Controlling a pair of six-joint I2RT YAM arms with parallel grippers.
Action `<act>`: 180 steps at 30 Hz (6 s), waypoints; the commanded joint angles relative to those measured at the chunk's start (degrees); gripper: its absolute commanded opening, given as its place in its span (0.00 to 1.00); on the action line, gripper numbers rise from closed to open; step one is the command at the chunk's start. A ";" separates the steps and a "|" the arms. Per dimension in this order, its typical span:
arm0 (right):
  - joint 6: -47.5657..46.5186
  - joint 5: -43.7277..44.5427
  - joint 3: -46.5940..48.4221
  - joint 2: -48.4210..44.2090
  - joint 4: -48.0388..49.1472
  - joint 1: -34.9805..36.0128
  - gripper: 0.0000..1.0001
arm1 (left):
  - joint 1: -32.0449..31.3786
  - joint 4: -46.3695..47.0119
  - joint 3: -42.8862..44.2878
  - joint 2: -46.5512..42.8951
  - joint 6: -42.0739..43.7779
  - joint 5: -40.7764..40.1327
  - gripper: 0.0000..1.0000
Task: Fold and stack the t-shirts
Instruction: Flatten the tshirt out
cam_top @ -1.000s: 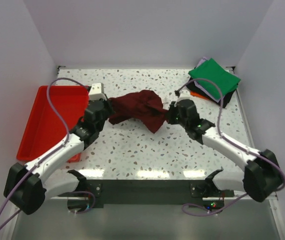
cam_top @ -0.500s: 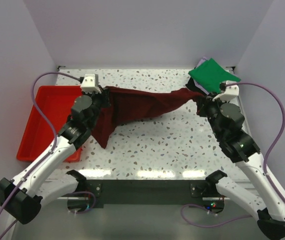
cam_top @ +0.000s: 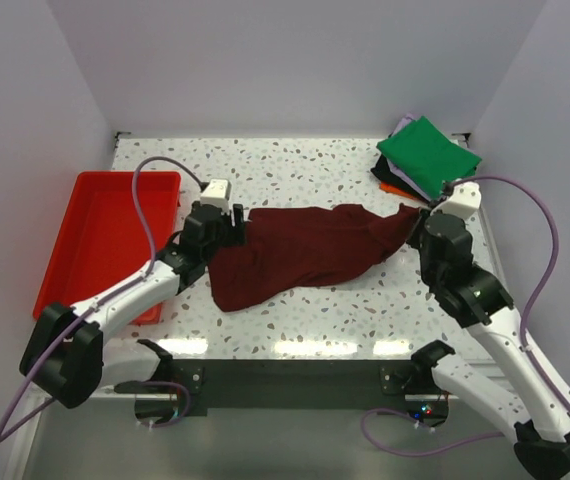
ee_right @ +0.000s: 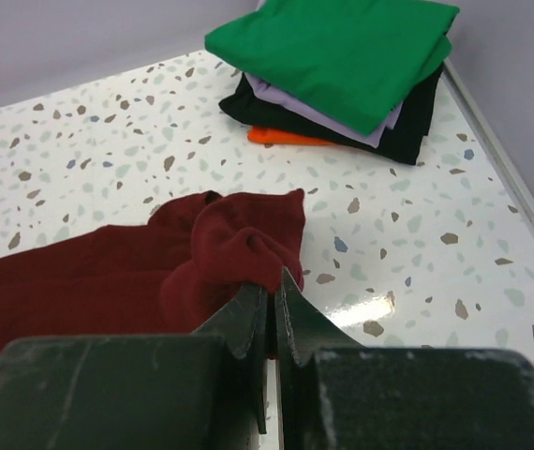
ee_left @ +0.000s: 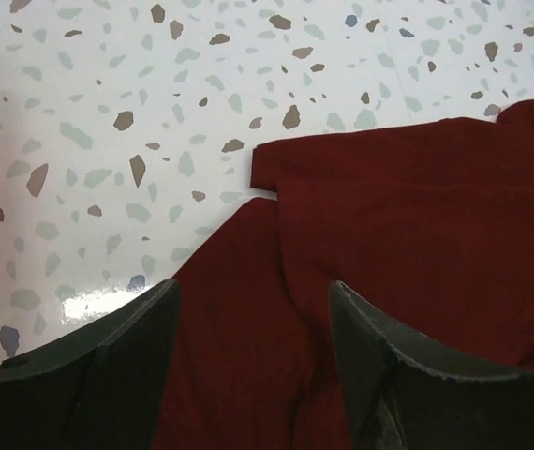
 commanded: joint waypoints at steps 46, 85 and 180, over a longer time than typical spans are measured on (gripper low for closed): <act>0.74 -3.38 -5.10 3.77 6.33 -2.78 0.00 | 1.24 13.83 17.97 37.45 1.85 4.83 0.29; -5.42 -17.51 28.45 4.31 0.27 -2.96 0.00 | 6.69 4.70 21.57 -18.44 8.88 -6.16 0.00; 3.02 -22.81 10.53 28.14 18.81 -8.14 0.00 | 9.50 8.83 1.44 -14.05 6.15 -13.89 0.00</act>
